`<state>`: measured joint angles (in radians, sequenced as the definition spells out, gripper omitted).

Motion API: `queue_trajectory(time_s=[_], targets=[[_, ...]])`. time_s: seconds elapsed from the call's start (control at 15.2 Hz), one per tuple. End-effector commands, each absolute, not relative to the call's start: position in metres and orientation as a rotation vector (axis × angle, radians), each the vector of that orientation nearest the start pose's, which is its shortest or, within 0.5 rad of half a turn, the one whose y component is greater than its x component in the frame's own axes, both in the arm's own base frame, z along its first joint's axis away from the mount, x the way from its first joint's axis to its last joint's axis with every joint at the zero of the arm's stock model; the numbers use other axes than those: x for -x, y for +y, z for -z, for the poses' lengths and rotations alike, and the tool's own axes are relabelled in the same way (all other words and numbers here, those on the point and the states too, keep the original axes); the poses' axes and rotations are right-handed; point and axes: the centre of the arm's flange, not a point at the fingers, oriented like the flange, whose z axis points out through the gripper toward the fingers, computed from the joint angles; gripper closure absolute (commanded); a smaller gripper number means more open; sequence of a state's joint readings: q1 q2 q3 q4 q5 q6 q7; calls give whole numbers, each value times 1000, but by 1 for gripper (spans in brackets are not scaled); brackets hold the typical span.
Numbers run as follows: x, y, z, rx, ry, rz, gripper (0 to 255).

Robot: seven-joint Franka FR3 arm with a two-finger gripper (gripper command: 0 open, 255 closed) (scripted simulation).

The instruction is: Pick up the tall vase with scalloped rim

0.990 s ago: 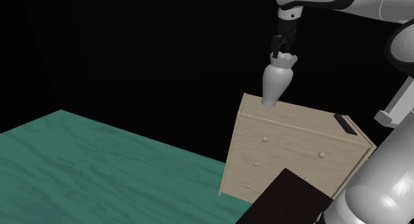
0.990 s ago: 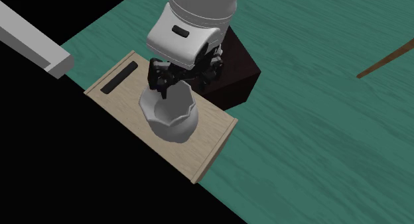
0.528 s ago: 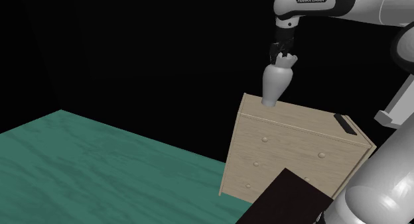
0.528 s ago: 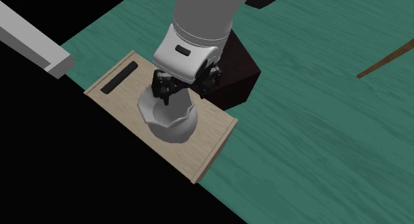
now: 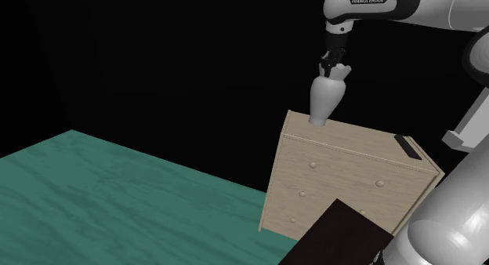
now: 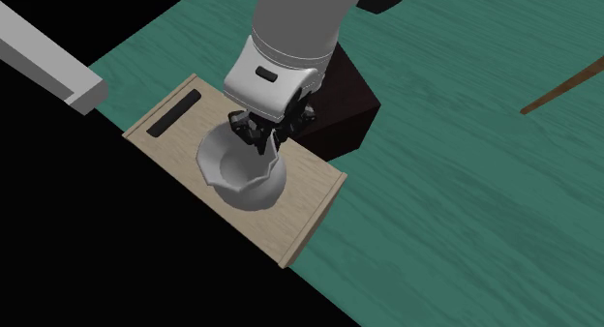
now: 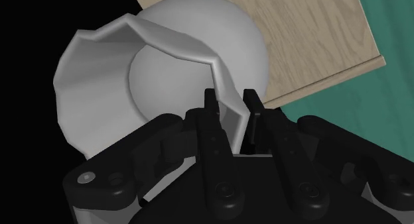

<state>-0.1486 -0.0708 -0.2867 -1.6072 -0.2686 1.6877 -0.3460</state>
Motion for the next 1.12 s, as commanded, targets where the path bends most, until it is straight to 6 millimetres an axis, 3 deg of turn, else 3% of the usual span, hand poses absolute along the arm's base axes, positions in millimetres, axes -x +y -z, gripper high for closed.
queue_trajectory(time_s=[0.0, 1.06], targets=[[-481, -259, -657, 3423, 135, 68, 255], [-481, -258, -737, 3423, 135, 68, 255]])
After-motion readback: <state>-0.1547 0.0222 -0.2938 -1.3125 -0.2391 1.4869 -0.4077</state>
